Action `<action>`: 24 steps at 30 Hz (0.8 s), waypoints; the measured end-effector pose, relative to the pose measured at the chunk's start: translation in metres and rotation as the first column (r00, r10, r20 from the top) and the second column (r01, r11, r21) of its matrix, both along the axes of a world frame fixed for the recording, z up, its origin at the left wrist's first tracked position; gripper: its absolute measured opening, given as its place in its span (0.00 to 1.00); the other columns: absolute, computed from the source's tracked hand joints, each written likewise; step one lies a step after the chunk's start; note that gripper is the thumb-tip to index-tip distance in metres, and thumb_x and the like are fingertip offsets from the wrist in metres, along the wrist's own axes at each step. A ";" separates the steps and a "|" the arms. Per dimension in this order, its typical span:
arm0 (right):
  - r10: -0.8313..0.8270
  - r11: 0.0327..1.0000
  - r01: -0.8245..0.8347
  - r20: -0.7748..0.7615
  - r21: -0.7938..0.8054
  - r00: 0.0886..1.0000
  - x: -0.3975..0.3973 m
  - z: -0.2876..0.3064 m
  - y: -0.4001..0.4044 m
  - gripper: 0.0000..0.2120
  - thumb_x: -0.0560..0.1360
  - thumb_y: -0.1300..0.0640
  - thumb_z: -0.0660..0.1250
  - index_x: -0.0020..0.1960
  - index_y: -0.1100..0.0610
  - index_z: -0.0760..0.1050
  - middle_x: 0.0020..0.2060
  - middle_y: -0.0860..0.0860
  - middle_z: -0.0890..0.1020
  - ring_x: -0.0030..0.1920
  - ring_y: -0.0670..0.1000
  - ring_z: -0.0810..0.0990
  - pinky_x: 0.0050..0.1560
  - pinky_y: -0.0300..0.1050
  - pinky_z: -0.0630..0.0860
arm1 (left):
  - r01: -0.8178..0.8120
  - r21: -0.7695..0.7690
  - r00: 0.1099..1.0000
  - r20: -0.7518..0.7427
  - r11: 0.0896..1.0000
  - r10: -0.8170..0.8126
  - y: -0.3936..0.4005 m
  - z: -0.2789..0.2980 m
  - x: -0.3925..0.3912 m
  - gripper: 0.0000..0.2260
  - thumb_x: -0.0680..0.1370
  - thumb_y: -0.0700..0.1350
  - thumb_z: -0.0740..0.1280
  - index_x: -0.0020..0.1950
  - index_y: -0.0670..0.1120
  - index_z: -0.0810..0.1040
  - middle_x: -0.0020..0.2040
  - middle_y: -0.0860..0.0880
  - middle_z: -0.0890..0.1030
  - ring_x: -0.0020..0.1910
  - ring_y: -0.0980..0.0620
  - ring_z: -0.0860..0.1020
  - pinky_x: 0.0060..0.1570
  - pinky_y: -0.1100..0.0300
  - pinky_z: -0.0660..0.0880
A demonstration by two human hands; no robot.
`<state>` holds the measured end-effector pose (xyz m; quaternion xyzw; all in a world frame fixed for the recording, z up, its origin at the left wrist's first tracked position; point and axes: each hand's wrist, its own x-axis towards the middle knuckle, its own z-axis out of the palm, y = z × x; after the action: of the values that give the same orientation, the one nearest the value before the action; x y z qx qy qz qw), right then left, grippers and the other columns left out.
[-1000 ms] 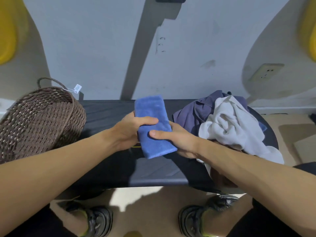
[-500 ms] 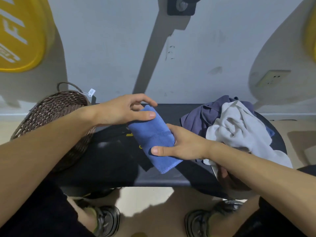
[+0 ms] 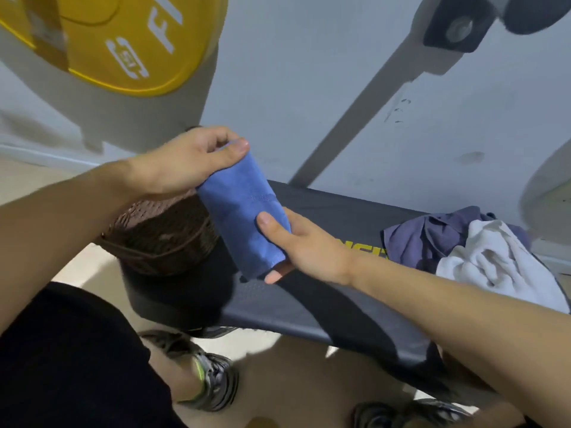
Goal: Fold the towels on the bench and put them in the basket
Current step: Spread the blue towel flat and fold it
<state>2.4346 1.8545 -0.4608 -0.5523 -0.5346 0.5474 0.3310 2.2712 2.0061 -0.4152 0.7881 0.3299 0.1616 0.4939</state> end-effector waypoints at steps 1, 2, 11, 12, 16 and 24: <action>0.017 1.000 -0.018 0.021 0.009 1.000 -0.010 0.001 0.012 0.21 0.83 0.44 0.55 0.56 0.62 0.74 0.51 0.65 0.81 0.45 0.57 0.82 0.47 0.59 0.83 | -0.011 -0.015 1.000 0.008 1.000 0.011 0.009 0.002 -0.016 0.14 0.78 0.58 0.64 0.50 0.47 0.77 0.44 0.51 0.82 0.44 0.58 0.77 0.50 0.62 0.73; 0.025 0.999 -0.026 0.054 0.024 0.998 -0.019 0.001 0.025 0.20 0.83 0.44 0.56 0.56 0.61 0.74 0.49 0.63 0.81 0.44 0.57 0.82 0.45 0.57 0.83 | -0.028 -0.020 1.000 0.013 0.999 0.028 0.018 0.004 -0.032 0.12 0.77 0.56 0.64 0.49 0.48 0.77 0.40 0.57 0.83 0.40 0.62 0.77 0.45 0.69 0.73; 0.197 0.938 -0.319 0.551 0.134 0.811 -0.091 -0.025 0.146 0.20 0.85 0.48 0.51 0.56 0.63 0.74 0.52 0.55 0.80 0.54 0.55 0.78 0.59 0.49 0.72 | -0.394 0.044 0.911 -0.115 0.918 0.396 0.075 -0.054 -0.150 0.04 0.77 0.39 0.70 0.50 0.45 0.78 0.39 0.43 0.77 0.37 0.55 0.74 0.41 0.64 0.70; 0.249 0.930 -0.358 0.564 0.089 0.787 -0.098 -0.030 0.156 0.20 0.85 0.50 0.51 0.57 0.64 0.73 0.54 0.57 0.80 0.55 0.57 0.77 0.60 0.50 0.71 | -0.412 0.098 0.899 -0.121 0.906 0.422 0.080 -0.061 -0.155 0.04 0.76 0.39 0.71 0.48 0.47 0.78 0.35 0.47 0.75 0.32 0.59 0.72 0.35 0.69 0.69; 0.402 0.906 -0.395 0.595 -0.151 0.696 -0.108 -0.043 0.187 0.10 0.84 0.53 0.58 0.48 0.57 0.72 0.37 0.48 0.75 0.42 0.51 0.73 0.43 0.41 0.70 | -0.373 0.166 0.886 -0.227 0.913 0.404 0.093 -0.091 -0.168 0.05 0.75 0.44 0.73 0.49 0.49 0.79 0.40 0.51 0.75 0.37 0.55 0.73 0.37 0.65 0.70; 0.607 0.694 -0.307 0.300 -0.651 0.736 -0.124 -0.065 0.222 0.12 0.80 0.60 0.66 0.62 0.60 0.72 0.46 0.51 0.78 0.44 0.50 0.78 0.43 0.43 0.77 | -0.168 0.215 0.848 -0.465 0.962 0.252 0.095 -0.113 -0.159 0.09 0.78 0.47 0.70 0.56 0.46 0.78 0.44 0.57 0.75 0.43 0.54 0.73 0.42 0.62 0.67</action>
<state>2.3102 2.0768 -0.5262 -0.5870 -0.5393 0.5855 -0.1476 2.1122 2.1006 -0.5286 0.8006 0.5136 0.0374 0.3064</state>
